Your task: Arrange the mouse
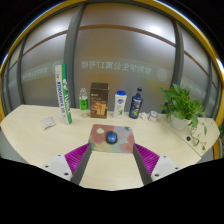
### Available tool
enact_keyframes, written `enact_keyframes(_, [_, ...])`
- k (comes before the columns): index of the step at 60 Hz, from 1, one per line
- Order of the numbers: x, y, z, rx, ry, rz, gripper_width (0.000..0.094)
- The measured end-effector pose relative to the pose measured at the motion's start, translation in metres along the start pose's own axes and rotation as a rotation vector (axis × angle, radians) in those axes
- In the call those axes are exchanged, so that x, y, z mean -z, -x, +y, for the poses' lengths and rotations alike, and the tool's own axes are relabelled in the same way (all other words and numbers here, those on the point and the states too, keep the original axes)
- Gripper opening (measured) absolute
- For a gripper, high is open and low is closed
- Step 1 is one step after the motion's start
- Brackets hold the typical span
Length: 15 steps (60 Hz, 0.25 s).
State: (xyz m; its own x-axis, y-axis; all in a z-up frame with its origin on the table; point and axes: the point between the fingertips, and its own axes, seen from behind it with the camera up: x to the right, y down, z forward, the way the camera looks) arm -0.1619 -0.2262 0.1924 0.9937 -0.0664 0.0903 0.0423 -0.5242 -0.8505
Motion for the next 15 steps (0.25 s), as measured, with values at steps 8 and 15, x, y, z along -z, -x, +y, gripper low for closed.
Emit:
enact_keyframes(8, [0.02,0.005,0.008,0.005,0.001,-0.005,0.0849])
enact_keyframes(15, [0.026,0.009,0.009,0.015,-0.005,-0.003,0.085])
